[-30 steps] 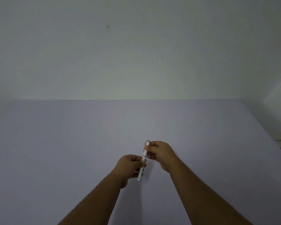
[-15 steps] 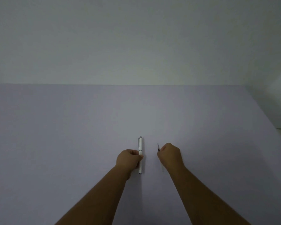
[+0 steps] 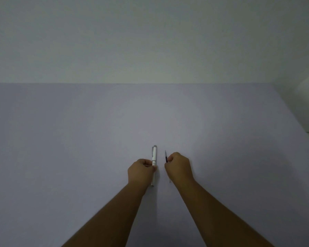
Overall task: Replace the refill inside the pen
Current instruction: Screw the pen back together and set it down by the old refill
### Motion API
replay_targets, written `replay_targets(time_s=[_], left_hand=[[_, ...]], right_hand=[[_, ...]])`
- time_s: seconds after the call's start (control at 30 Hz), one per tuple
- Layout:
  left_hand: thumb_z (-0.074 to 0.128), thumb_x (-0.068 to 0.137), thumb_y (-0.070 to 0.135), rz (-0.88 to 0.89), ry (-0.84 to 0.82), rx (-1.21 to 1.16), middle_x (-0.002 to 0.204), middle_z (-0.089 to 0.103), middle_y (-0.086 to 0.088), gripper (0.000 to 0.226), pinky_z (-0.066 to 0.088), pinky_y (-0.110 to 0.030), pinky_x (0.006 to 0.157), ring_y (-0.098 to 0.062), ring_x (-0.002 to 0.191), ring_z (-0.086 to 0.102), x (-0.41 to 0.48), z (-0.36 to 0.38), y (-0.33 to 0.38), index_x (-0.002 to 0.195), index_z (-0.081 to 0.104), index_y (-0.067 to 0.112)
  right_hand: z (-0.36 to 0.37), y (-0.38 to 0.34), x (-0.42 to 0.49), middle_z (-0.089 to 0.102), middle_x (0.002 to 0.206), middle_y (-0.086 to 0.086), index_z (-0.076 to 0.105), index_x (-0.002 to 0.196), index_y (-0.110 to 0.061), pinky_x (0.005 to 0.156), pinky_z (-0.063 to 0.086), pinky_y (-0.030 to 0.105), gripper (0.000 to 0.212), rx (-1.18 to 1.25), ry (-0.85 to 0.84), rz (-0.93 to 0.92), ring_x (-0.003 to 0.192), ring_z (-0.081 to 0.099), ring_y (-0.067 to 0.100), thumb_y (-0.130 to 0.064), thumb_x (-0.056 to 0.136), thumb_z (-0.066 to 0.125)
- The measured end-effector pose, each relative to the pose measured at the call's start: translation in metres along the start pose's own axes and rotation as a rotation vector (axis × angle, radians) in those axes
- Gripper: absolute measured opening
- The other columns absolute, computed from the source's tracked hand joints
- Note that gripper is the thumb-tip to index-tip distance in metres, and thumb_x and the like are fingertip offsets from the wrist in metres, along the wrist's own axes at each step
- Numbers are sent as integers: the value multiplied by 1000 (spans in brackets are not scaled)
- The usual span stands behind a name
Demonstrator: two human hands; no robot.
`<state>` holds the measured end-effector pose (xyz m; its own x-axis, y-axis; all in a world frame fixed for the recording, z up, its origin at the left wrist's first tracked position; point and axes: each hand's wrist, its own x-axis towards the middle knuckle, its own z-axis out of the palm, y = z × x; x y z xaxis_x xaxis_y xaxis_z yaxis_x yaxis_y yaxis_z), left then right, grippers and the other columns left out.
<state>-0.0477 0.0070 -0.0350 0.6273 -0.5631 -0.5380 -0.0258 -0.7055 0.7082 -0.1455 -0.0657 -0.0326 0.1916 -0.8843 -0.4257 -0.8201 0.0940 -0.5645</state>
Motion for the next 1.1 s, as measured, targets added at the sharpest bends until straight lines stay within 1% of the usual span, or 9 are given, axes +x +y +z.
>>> replay_targets(time_s=[0.1, 0.23, 0.3, 0.37, 0.47, 0.57, 0.67, 0.8, 1.1], left_hand=[[69, 82, 23, -4, 7, 3, 83, 67, 2, 16, 46, -17, 56, -12, 72, 61, 1, 1, 0, 97, 68, 16], [70, 81, 23, -11, 10, 19, 80, 67, 2, 15, 47, -18, 56, -11, 69, 61, 0, 2, 0, 93, 70, 15], [71, 80, 23, -9, 13, 35, 80, 67, 2, 15, 49, -20, 59, -13, 71, 62, 0, 2, 1, 92, 70, 15], [71, 80, 24, -11, 19, 37, 79, 67, 1, 14, 55, -26, 66, -14, 72, 63, 1, 2, 1, 91, 70, 16], [72, 79, 25, -19, 23, 29, 85, 70, -2, 15, 59, -35, 79, -19, 78, 66, 2, 2, 1, 90, 70, 16], [72, 79, 26, -24, 24, 23, 86, 71, -4, 16, 59, -36, 82, -20, 79, 67, 2, 2, 1, 91, 71, 15], [73, 79, 26, -23, 22, 16, 85, 71, -4, 17, 59, -36, 82, -20, 79, 67, 1, 2, 1, 91, 71, 15], [73, 79, 24, -23, 20, 5, 87, 71, -6, 17, 59, -38, 82, -21, 80, 67, 0, 2, 2, 92, 70, 13], [71, 81, 23, -12, 29, 18, 89, 71, -7, 18, 58, -33, 80, -21, 79, 66, -1, 1, 2, 94, 70, 12]], right_hand=[[3, -1, -1, 69, 101, 12, 64, 99, -8, 72, 51, 29, 17, 4, -12, -5, 92, 66, 27, -9, 84, 57], [6, -2, -2, 70, 100, 12, 64, 99, -9, 67, 47, 26, 16, 10, -20, -2, 90, 66, 26, -9, 84, 57], [6, -3, -2, 70, 100, 11, 64, 100, -9, 67, 47, 26, 16, 15, -22, -1, 89, 66, 25, -9, 84, 58], [6, -4, -3, 70, 101, 11, 64, 101, -9, 66, 46, 26, 17, 18, -22, -1, 89, 66, 25, -9, 85, 58], [6, -4, -3, 70, 100, 11, 64, 102, -9, 60, 44, 24, 18, 22, -26, -5, 87, 66, 25, -9, 85, 58], [5, -3, -4, 69, 100, 10, 64, 103, -9, 49, 38, 20, 19, 20, -30, -14, 86, 66, 24, -11, 85, 59], [6, -3, -4, 69, 100, 10, 63, 104, -9, 45, 36, 18, 18, 19, -27, -16, 84, 65, 23, -12, 86, 59], [6, -2, -5, 69, 101, 10, 63, 102, -10, 60, 43, 23, 17, 24, -12, -20, 87, 66, 23, -14, 86, 60], [9, 0, -6, 70, 99, 10, 63, 100, -9, 66, 45, 24, 17, 55, 12, -25, 87, 65, 23, -16, 85, 62]])
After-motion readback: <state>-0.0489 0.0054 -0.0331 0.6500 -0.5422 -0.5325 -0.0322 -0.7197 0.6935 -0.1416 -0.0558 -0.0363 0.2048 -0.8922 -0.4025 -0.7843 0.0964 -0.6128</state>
